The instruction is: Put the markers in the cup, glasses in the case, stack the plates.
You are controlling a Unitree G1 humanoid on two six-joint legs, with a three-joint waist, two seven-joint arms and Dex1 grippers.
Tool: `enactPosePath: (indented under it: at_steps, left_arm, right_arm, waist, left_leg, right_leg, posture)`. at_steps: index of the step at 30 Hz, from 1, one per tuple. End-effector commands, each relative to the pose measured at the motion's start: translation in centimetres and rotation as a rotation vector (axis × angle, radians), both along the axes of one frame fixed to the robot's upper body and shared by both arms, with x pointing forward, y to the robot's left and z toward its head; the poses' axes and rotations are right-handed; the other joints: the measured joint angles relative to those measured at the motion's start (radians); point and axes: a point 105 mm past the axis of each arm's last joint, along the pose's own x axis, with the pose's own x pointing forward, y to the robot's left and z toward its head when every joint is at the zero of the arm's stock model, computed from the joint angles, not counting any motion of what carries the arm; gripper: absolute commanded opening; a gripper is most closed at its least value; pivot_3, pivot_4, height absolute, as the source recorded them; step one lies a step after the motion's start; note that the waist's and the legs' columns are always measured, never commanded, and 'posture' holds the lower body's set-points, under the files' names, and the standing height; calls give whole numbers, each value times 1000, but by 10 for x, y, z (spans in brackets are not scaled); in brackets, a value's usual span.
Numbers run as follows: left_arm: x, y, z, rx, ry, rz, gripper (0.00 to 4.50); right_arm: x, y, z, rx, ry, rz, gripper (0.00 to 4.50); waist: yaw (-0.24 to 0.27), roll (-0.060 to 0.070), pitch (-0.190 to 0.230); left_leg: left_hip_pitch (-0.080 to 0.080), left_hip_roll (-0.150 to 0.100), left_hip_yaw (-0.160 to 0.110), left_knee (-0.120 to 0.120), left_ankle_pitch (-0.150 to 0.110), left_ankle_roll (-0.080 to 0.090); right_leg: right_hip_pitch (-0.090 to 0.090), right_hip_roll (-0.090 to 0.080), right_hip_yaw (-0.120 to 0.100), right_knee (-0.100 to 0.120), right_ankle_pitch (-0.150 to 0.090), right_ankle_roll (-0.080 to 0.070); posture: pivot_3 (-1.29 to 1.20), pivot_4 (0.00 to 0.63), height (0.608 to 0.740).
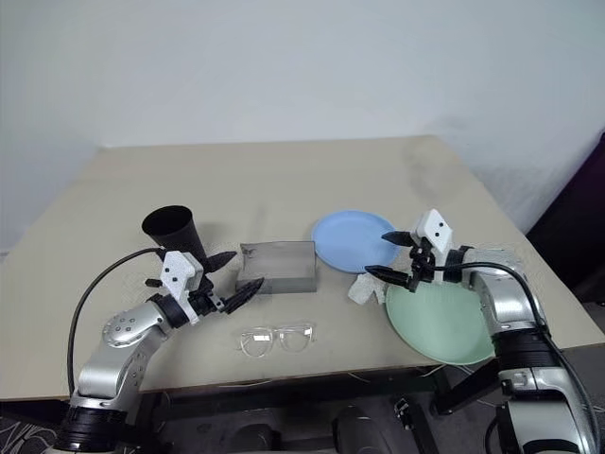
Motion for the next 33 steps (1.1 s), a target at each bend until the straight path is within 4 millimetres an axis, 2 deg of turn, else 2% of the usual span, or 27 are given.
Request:
enactPosePath:
  at_steps: [1, 4, 10, 20, 32, 33]
  left_arm:
    - [-6, -14, 11, -9, -25, -75, 4500]
    - [-6, -21, 15, -24, -24, -99, 4500]
    - [-10, -37, 14, -32, -3, -161, 4500]
    - [-9, -49, 11, -27, 7, -218, 4500]
    - [-12, -49, 8, -17, 21, -238, 4500]
    - [-11, -49, 8, -16, 21, -239, 4500]
  right_arm:
    - [7, -49, 14, -37, -27, -158, 4477]
    - [2, -81, 9, -36, 35, -269, 4477]
    - [-7, -117, 2, -24, 139, -392, 4477]
    - [-7, -129, -17, -67, 275, -414, 4477]
    - [-5, -126, -36, -59, 356, -422, 4477]
    - [-5, -126, -37, -56, 362, -420, 4307]
  waist:
    - [8, 0, 0]
    - [8, 0, 0]
    - [7, 0, 0]
    - [6, 0, 0]
    - [6, 0, 0]
    - [6, 0, 0]
  left_leg:
    - [0, 0, 0, 0, 0, 0]
    - [1, 0, 1, 0, 0, 0]
    - [3, 0, 2, 0, 0, 0]
    - [6, 0, 5, 1, 0, 0]
    - [6, 0, 5, 1, 0, 0]
    - [6, 0, 5, 1, 0, 0]
  right_leg:
    - [0, -1, 0, 0, 0, 0]
    - [0, -1, 0, 0, -1, -2]
    - [2, 1, 2, 1, -1, -2]
    - [4, 1, 6, 1, -1, -2]
    - [4, 2, 7, 1, -1, -2]
    - [4, 2, 7, 1, -1, -2]
  posture:
    - [0, 0, 740]
    - [0, 0, 740]
    - [0, 0, 740]
    - [0, 0, 740]
    - [0, 0, 740]
    - [0, 0, 740]
